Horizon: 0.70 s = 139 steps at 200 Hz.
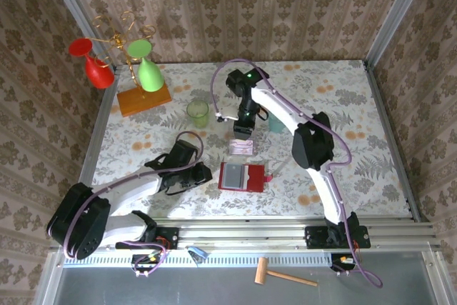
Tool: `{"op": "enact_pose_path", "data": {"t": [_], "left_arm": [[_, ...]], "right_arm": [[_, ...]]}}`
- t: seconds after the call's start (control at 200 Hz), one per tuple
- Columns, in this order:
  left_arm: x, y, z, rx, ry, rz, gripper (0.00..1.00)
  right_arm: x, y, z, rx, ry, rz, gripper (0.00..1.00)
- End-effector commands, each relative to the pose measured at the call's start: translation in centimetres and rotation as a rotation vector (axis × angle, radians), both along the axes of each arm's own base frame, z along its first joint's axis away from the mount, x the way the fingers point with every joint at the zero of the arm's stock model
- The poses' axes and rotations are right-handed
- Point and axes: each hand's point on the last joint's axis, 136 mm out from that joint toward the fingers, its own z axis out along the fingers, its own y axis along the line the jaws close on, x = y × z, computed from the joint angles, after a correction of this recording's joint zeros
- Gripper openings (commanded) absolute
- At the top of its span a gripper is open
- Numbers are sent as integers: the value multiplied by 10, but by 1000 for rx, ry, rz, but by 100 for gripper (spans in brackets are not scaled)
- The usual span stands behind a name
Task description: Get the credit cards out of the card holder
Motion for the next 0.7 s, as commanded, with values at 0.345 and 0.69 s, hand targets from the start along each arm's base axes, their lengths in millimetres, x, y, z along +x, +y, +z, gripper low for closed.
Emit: {"op": "enact_pose_path", "data": {"t": [0.345, 0.69], "left_arm": [[1, -35, 5, -31, -21, -90, 29], [-14, -52, -6, -48, 12, -119, 30]], "right_arm": [[-26, 16, 67, 389, -129, -481, 42], [-61, 0, 41, 531, 1, -888, 44]]}}
